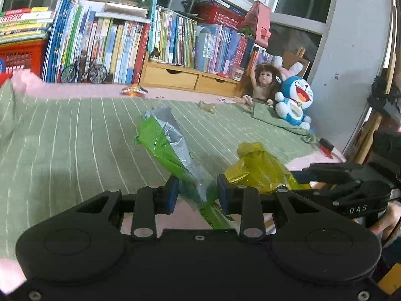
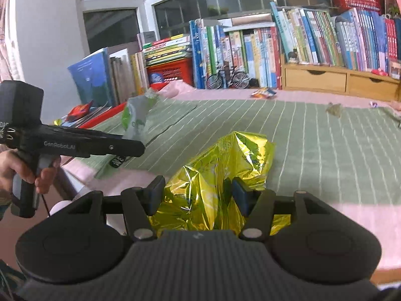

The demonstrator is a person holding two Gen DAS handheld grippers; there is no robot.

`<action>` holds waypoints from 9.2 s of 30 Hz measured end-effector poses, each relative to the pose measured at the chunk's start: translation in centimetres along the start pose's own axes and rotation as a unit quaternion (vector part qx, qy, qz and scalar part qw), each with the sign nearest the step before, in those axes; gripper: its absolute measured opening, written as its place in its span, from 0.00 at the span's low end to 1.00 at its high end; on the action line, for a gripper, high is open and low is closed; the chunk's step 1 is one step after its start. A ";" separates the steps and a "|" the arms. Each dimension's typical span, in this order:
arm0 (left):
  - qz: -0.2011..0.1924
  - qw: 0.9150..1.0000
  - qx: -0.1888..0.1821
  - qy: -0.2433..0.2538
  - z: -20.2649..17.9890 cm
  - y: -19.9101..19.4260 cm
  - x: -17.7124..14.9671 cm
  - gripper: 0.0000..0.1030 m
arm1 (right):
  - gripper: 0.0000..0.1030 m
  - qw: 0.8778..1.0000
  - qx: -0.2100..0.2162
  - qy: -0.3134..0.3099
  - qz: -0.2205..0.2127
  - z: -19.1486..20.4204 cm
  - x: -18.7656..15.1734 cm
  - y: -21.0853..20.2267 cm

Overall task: Organize books
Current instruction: 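Lift and carry the green wrapper and gold foil bag toward the bed edge, then lower both held items below the bed edge, then open both tools to drop the green wrapper and gold foil bag, then raise both empty tools back over the bed toward the remaining snacks, then grasp the colorful snack packet with the left tool while the right tool grasps the clear wrapper, then lift and carry the snack packet and clear wrapper toward the bed edge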

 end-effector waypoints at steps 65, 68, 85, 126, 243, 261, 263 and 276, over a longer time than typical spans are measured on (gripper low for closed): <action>0.135 0.989 0.001 0.069 -7.4 -2.5 -17.4 0.31 | 0.62 0.991 -0.056 0.053 0.111 6.6 -13.1 -1.1; 0.132 0.989 0.006 0.070 -7.3 -2.1 -17.3 0.45 | 0.61 0.991 -0.060 0.052 0.109 6.5 -13.0 -1.2; 0.116 0.989 0.082 0.030 -4.7 -2.1 -16.2 1.00 | 0.61 0.993 -0.053 0.041 0.101 6.8 -12.3 -0.6; 0.090 0.989 0.105 0.041 -4.7 -3.5 -14.7 1.00 | 1.00 0.989 -0.080 0.016 0.124 6.5 -11.2 0.7; 0.044 0.992 0.110 0.041 6.6 46.7 21.3 0.34 | 0.35 0.974 -0.223 0.039 0.018 -30.7 14.5 17.2; 0.012 0.996 0.085 0.039 5.0 44.7 22.3 0.34 | 0.17 0.979 -0.198 0.048 -0.029 -29.5 14.7 15.3; 0.006 0.996 0.079 0.037 4.6 43.8 22.4 0.34 | 0.17 0.980 -0.192 0.050 -0.034 -29.3 14.8 15.0; -0.018 0.998 0.054 0.022 1.6 32.9 22.1 0.34 | 0.17 0.986 -0.155 0.039 -0.041 -24.2 14.8 10.0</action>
Point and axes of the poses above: each gripper's, at about its wrist camera, not at the fingertips, and y roughly the way its jaws point, z to its left, x to its top, the point moved 1 cm from there along y, roughly the way its jaws point, and after that the axes turned 12 degrees about x, right-handed, at the moved point
